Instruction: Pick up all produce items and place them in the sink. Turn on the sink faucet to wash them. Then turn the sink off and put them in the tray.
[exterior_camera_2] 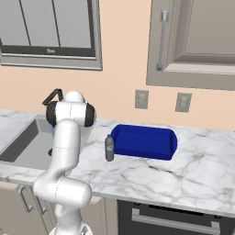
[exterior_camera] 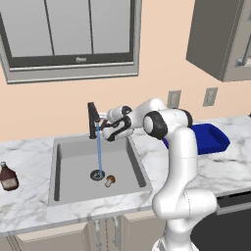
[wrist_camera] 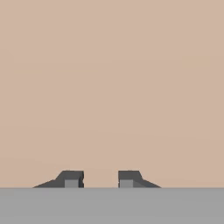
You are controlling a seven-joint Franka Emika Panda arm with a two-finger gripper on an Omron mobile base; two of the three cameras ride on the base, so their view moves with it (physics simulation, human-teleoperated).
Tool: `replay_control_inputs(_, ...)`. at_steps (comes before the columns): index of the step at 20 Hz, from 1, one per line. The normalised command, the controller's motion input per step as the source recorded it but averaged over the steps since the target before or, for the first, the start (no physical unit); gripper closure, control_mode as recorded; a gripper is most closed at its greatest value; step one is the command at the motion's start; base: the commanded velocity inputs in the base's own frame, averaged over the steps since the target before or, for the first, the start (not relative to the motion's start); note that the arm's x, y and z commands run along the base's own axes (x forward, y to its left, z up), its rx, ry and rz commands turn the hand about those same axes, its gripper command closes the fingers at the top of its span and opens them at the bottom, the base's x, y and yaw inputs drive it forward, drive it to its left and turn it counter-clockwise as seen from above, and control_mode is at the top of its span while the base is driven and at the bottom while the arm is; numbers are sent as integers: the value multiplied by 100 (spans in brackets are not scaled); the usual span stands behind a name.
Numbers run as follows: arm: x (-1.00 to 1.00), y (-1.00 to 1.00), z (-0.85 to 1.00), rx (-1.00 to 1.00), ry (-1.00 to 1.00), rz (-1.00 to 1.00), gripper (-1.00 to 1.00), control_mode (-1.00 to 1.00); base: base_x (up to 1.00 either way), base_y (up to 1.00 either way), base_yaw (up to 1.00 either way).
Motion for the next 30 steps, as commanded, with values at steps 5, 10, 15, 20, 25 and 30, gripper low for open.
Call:
replay_control_inputs(5, 0, 62, 5, -7, 0, 9, 100, -100, 0, 0, 0)
replay_control_inputs(10, -1, 72, 0, -11, 0, 5, 100, -100, 0, 0, 0)
replay_control_inputs(15, -5, 75, 0, -12, 0, 3, 100, -100, 0, 0, 0)
replay_control_inputs(20, -5, 77, 0, -11, 0, 3, 100, -100, 0, 0, 0)
replay_control_inputs(25, -18, 78, 0, -10, 0, 4, 100, -100, 0, 0, 0)
replay_control_inputs(30, -34, 74, 0, -7, -4, 9, 100, -100, 0, 0, 0)
